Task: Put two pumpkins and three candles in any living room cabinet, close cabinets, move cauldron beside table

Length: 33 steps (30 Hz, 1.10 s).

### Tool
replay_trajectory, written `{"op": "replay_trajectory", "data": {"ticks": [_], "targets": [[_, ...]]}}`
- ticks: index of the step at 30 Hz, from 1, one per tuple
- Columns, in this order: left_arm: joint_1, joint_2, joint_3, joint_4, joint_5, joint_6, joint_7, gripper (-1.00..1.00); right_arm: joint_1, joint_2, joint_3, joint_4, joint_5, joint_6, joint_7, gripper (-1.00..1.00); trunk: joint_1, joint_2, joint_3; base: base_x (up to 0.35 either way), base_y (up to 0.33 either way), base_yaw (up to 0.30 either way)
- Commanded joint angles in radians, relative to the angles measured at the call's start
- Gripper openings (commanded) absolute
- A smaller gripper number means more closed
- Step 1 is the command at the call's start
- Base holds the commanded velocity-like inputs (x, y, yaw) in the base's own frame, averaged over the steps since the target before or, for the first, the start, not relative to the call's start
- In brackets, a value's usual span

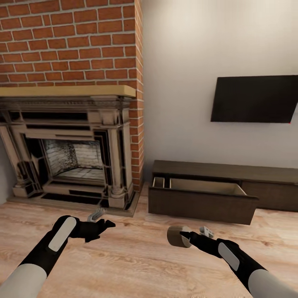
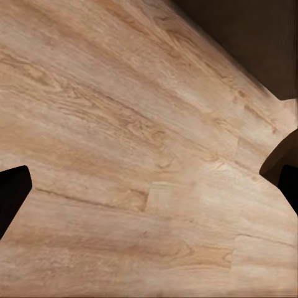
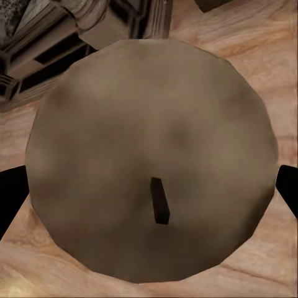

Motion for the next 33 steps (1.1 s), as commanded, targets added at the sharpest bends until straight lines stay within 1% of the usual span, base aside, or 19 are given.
{"op": "replay_trajectory", "data": {"ticks": [1,4,10,19,27,33], "targets": [[-0.001,0.001,-0.003,-0.002,0.011,0.002,0.011,1.00,-0.001,-0.001,0.004,-0.001,-0.009,0.003,0.001,-1.00,0.000,-0.001,-0.001,0.005,-0.264,-0.290],[-0.001,0.001,-0.003,-0.002,0.011,0.002,0.011,1.00,-0.002,-0.001,0.004,-0.001,-0.008,0.003,0.000,-1.00,0.000,-0.001,-0.001,0.078,-0.270,-0.290],[-0.001,0.001,-0.003,-0.002,0.010,0.002,0.011,1.00,-0.001,-0.001,0.004,-0.001,-0.007,-0.001,0.000,-1.00,0.000,-0.001,-0.002,0.216,-0.250,-0.257],[-0.001,0.001,-0.003,-0.001,0.010,0.002,0.011,1.00,-0.001,0.000,0.009,-0.004,0.006,-0.029,-0.003,-1.00,0.000,-0.001,-0.002,0.240,-0.244,-0.025],[-0.001,0.001,-0.003,-0.001,0.010,0.002,0.011,1.00,-0.001,-0.002,0.005,-0.003,-0.004,-0.029,-0.002,-1.00,0.000,-0.001,-0.003,0.241,-0.243,0.000],[-0.001,0.001,-0.003,-0.001,0.010,0.002,0.011,1.00,-0.002,-0.001,0.004,-0.003,-0.006,-0.020,-0.004,-1.00,0.000,-0.001,-0.009,0.241,-0.243,-0.057]]}}
